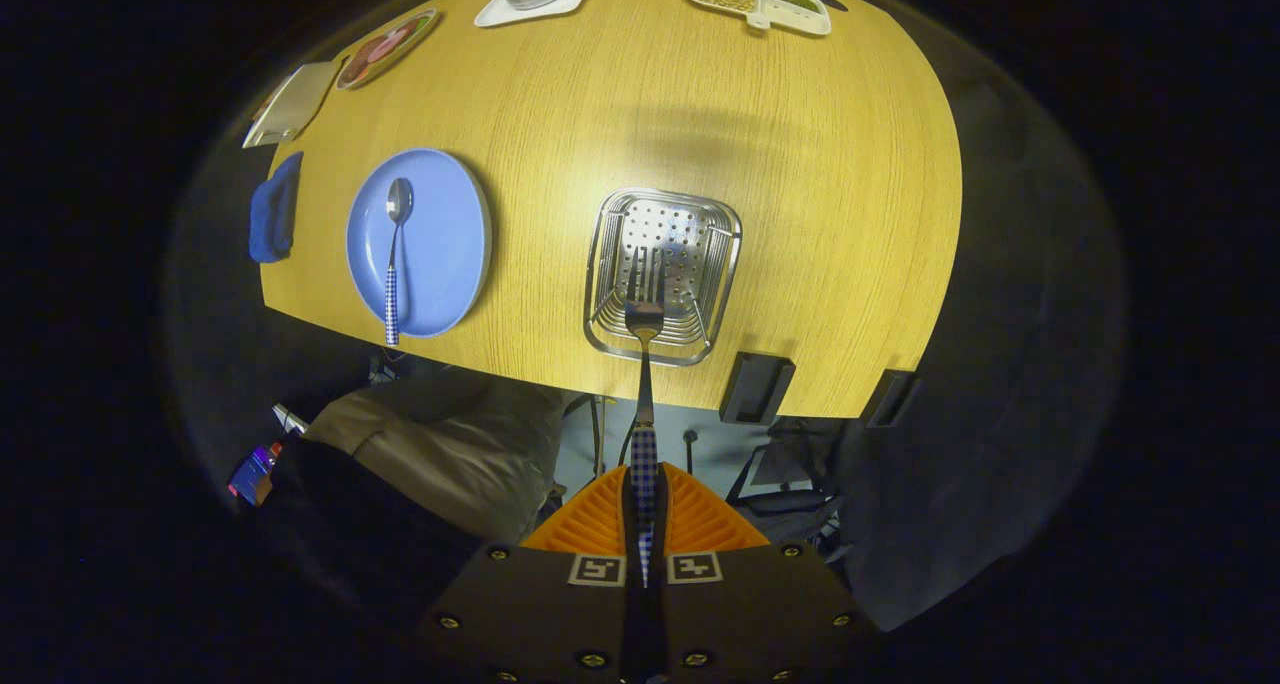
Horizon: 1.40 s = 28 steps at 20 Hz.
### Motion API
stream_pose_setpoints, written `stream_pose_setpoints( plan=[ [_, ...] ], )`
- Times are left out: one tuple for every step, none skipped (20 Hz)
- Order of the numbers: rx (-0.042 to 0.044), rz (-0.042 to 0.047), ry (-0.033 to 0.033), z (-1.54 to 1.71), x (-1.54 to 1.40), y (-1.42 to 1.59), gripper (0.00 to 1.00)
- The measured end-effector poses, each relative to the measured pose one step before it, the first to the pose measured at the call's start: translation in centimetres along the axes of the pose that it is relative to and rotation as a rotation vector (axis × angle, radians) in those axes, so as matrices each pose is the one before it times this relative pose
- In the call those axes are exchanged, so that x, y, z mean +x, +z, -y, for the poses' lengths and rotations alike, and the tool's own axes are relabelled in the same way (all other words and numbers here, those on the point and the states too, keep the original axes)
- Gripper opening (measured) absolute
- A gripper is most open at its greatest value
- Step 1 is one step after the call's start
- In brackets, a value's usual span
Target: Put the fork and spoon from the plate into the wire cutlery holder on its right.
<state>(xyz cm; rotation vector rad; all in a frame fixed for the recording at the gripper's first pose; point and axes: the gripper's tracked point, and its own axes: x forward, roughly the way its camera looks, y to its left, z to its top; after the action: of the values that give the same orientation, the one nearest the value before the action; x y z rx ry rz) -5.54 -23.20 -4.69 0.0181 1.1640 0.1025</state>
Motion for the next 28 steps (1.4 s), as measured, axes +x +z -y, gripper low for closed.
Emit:
stream_pose_setpoints(
  plan=[
    [0.00347, -0.01644, -0.00196, 0.317, 0.089, 0.489, 0.01],
    [0.00643, -0.02065, -0.00048, 0.094, 0.128, 0.316, 0.01],
    [0.00541, -0.01865, 0.00122, 0.109, 0.133, 0.422, 0.01],
    [0.00486, -0.01569, 0.00218, 0.028, 0.094, 0.492, 0.01],
    [0.00231, -0.01245, -0.00062, 0.153, 0.152, 0.517, 0.01],
    [0.00233, -0.01451, -0.00228, 0.064, 0.297, 0.430, 0.01],
    [0.00436, -0.01637, -0.00948, 0.165, 0.168, 0.449, 0.01],
    [0.00364, -0.01383, -0.01117, 0.249, 0.232, 0.492, 0.01],
    [0.00991, -0.00973, -0.00437, 0.077, 0.232, 0.470, 0.01],
    [0.00599, -0.00583, 0.00066, -0.052, 0.280, 0.454, 0.03],
    [0.00370, 0.00056, 0.00377, -0.044, 0.040, 0.481, 0.03],
    [0.00283, -0.00284, 0.00500, -0.031, 0.030, 0.322, 0.03],
    [0.00405, -0.00361, -0.00260, 0.004, -0.015, 0.211, 0.03],
    [-0.00146, 0.00038, -0.00379, 0.100, -0.163, 0.067, 0.08],
    [-0.00019, 0.01112, -0.00266, 0.041, -0.156, 0.382, 0.08],
    [-0.00371, 0.00969, -0.00311, 0.051, -0.096, -0.076, 0.10],
    [-0.00142, 0.01501, -0.00575, 0.218, -0.180, 0.052, 0.10],
    [-0.00012, 0.01370, -0.00325, 0.038, -0.119, -0.054, 0.10],
    [0.00241, 0.01253, 0.00118, 0.042, -0.403, -0.057, 0.10],
    [0.00306, 0.01752, 0.00394, 0.021, -0.172, -0.118, 0.15],
    [0.00392, 0.01764, 0.00813, -0.073, -0.342, -0.185, 0.15],
    [0.00311, 0.01883, 0.00785, -0.002, -0.402, -0.292, 0.21],
    [0.00906, 0.01857, 0.00329, 0.082, -0.612, -0.387, 0.33],
    [0.00755, 0.02938, -0.00193, 0.151, -0.274, -0.280, 0.39],
    [0.00556, 0.03837, -0.00915, 0.183, -0.622, -0.167, 0.39],
    [0.00035, 0.04013, -0.00641, -0.066, -0.729, -0.207, 0.39],
    [-0.00005, 0.03265, 0.00495, -0.473, -0.755, -0.290, 0.39],
    [0.01078, 0.02095, 0.01111, -0.815, -0.630, -0.677, 0.39]
  ],
)
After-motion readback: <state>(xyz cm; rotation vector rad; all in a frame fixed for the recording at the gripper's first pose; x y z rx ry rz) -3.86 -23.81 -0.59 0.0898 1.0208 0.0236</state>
